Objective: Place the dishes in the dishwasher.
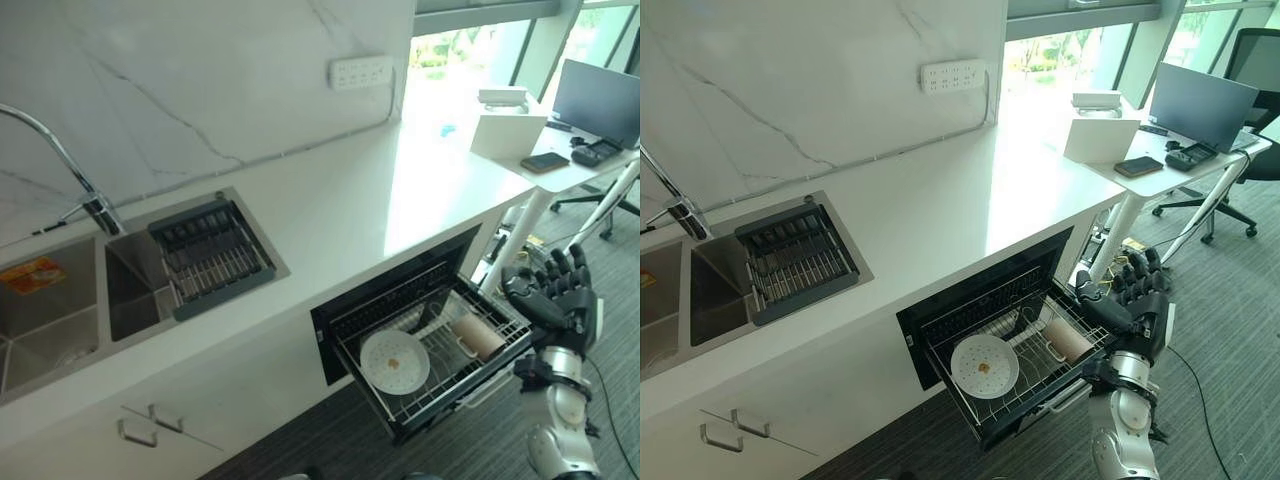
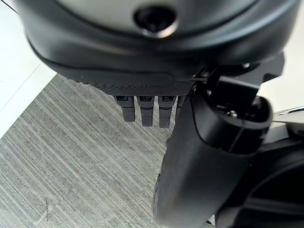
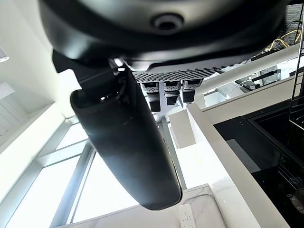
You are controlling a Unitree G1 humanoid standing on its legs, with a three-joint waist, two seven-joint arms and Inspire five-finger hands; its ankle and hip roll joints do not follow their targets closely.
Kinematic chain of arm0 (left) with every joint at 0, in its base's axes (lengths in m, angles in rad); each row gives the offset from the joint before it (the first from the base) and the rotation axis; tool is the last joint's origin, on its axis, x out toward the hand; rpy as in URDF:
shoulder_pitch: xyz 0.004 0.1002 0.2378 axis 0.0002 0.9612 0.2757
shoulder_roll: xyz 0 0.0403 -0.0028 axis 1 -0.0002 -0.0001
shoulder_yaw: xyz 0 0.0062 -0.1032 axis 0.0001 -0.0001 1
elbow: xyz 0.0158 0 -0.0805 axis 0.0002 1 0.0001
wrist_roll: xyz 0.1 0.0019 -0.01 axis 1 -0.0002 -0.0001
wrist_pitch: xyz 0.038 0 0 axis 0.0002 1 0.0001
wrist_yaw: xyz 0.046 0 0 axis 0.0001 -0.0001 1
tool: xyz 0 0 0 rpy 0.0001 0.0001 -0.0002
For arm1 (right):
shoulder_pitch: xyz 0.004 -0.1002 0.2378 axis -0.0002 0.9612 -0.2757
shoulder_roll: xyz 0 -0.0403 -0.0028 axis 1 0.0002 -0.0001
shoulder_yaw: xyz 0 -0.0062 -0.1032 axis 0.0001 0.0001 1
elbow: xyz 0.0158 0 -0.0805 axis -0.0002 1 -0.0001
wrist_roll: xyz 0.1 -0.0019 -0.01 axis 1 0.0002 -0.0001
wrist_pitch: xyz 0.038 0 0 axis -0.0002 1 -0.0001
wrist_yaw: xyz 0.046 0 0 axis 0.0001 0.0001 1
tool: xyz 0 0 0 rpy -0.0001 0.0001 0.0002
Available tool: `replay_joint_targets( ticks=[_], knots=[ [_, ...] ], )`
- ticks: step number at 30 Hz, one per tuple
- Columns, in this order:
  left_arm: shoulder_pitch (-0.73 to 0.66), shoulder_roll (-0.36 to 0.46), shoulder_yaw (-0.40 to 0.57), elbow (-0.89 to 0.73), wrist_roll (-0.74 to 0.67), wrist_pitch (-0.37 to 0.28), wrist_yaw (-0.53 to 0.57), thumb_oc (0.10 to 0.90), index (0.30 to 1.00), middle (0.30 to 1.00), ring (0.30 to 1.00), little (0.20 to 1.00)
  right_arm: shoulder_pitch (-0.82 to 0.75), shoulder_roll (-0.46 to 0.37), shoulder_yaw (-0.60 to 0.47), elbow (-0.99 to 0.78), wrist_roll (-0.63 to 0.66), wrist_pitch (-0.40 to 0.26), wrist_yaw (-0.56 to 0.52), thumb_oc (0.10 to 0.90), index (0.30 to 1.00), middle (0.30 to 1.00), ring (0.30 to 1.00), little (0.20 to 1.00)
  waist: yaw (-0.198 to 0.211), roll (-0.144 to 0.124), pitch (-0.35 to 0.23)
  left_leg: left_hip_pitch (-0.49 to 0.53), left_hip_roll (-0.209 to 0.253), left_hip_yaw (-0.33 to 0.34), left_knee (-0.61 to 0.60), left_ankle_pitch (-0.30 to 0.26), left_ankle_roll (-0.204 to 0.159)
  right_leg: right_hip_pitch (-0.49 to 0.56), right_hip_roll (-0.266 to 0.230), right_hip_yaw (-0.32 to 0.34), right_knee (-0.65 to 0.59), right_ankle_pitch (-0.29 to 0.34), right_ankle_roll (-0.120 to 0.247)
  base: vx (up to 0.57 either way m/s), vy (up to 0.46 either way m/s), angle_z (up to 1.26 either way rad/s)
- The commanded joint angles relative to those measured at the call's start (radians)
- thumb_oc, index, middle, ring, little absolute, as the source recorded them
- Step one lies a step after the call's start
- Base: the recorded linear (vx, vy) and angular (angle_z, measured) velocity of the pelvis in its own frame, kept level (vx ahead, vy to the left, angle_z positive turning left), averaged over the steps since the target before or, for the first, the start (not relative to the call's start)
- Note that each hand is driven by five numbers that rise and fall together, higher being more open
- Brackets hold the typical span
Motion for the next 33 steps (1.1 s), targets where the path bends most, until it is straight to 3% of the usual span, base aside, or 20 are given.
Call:
replay_joint_targets(
  ticks=[1,33],
  knots=[
    [-0.04,-0.043,-0.017,0.003,-0.025,-0.006,0.006,0.8,0.9,0.9,0.9,0.9,-0.1,-0.02,-0.07,-0.128,-0.03,-0.131,0.005,0.8,0.9,0.9,0.9,0.9,0.015,-0.011,0.006,0.031,0.02,-0.041,0.125,-0.255,-0.011,-0.007,-0.039,-0.045,0.051,-0.099,0.04,-0.01,-0.019,0.1],
    [-0.033,-0.045,-0.015,-0.004,-0.015,0.002,0.012,0.8,0.9,0.9,0.9,0.9,-0.097,-0.015,-0.065,-0.148,-0.022,-0.153,0.037,0.8,0.9,0.9,0.9,0.9,0.018,-0.011,0.001,0.022,0.023,-0.039,0.125,-0.251,-0.011,-0.018,-0.04,-0.04,0.051,-0.092,0.045,0.0,-0.002,0.01]
  ],
)
